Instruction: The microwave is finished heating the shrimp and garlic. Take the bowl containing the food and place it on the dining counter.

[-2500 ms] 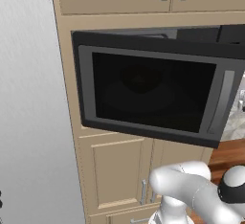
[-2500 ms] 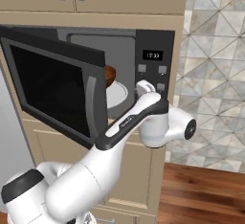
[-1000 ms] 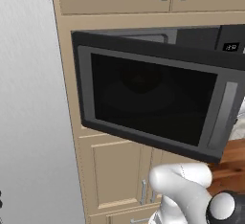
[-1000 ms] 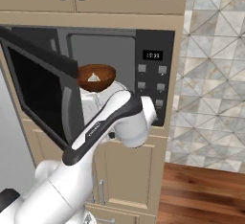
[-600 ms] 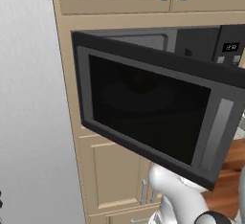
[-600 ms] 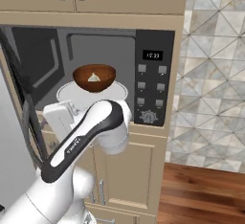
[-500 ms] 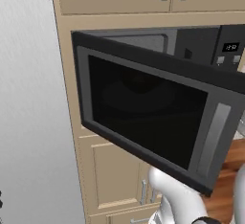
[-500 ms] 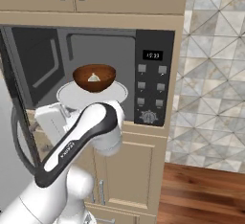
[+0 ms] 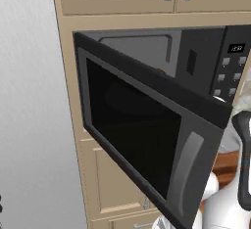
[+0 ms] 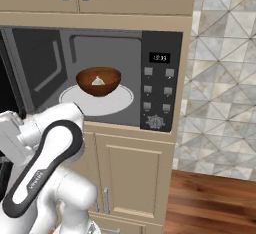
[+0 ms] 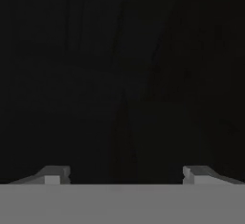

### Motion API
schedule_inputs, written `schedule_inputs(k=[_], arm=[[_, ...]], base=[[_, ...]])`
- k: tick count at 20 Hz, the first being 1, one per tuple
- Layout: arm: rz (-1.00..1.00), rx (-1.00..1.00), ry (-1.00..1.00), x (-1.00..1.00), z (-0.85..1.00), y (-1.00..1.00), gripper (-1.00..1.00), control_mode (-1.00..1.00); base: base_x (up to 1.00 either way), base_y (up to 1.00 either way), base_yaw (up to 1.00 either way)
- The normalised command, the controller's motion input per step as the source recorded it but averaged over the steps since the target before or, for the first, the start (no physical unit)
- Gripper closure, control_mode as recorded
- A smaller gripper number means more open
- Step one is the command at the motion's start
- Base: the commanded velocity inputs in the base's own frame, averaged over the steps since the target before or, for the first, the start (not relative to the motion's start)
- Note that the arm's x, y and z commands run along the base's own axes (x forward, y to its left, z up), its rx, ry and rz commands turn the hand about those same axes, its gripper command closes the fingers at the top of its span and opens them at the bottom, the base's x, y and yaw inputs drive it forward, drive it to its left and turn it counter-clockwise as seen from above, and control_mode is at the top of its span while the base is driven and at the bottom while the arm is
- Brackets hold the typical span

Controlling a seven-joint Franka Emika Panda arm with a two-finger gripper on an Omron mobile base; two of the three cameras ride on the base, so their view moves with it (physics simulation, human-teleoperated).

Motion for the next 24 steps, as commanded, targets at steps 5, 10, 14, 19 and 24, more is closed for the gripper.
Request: schedule_inputs(k=[5,10,14,19,24], arm=[[0.01,0.16,-0.17,-0.51,0.00,1.00,-1.00,-1.00],[-0.06,0.11,-0.15,-0.02,-0.06,0.78,-1.00,-1.00],[-0.10,0.00,-0.02,0.17,-0.02,0.18,-1.00,-1.00],[-0.13,0.14,-0.06,-0.05,0.18,-0.82,-1.00,-1.00],[-0.40,0.08,-0.12,0.02,0.30,-1.00,-1.00,-1.00]], base=[[0.00,0.00,0.00],[0.00,0.00,0.00],[0.00,0.00,0.00],[0.00,0.00,0.00],[0.00,0.00,0.00]])
